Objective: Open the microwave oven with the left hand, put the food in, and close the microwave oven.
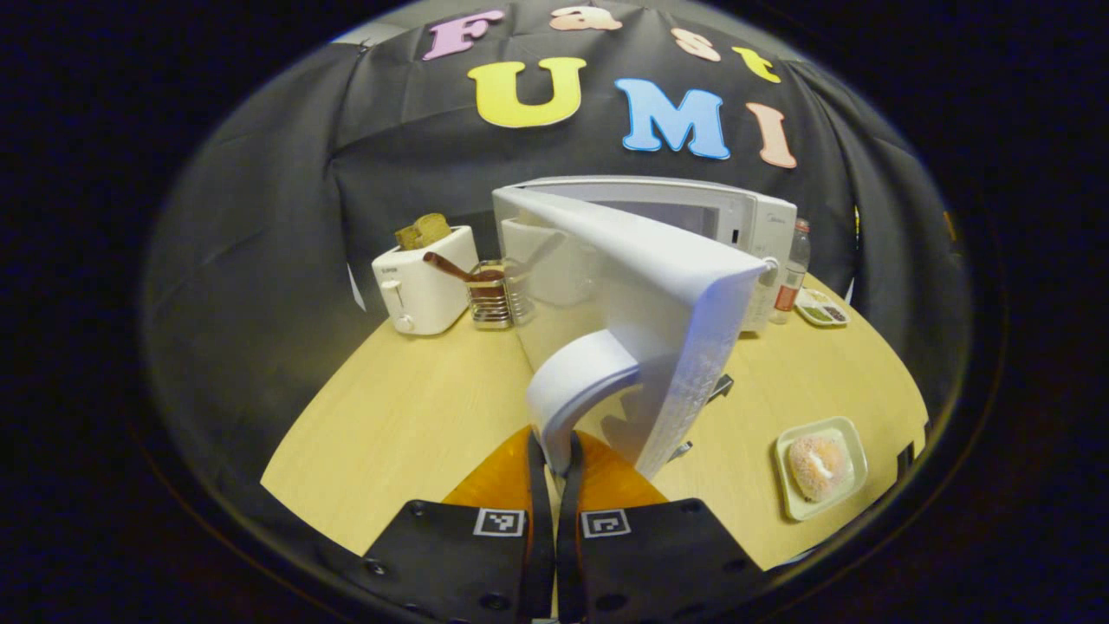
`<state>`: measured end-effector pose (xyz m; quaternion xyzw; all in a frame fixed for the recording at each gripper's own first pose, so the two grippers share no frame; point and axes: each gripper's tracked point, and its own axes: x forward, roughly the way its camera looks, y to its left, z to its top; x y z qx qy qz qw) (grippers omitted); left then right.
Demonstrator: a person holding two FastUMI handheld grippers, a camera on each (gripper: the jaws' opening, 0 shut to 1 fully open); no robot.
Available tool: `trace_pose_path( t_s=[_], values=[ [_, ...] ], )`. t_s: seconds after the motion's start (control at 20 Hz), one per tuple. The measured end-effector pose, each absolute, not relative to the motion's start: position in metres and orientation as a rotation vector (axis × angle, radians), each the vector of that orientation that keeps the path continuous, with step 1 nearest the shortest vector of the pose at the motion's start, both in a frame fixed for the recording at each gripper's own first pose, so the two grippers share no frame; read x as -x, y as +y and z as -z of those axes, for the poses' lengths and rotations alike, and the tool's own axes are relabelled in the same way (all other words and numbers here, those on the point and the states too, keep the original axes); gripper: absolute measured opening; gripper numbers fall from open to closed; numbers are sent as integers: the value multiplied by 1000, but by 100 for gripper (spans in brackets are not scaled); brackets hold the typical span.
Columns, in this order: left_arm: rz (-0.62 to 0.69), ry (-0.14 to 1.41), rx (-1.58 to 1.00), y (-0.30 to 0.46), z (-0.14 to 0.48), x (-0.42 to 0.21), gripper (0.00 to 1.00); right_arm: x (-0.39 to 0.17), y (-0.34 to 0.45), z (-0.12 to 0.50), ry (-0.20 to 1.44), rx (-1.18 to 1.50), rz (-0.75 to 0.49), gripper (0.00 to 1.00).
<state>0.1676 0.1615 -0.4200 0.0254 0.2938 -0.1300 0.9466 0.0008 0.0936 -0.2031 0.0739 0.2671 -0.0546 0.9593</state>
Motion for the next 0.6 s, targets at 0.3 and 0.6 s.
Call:
trace_pose_path(
  t_s=[0.3, 0.6],
  values=[
    [353, 548, -27, 208, 424, -173, 10, -14, 142, 300, 766, -46, 98, 98],
    [423, 535, 38, 236, 428, -178, 17, 14, 153, 397, 1051, -32, 126, 97]
  ],
)
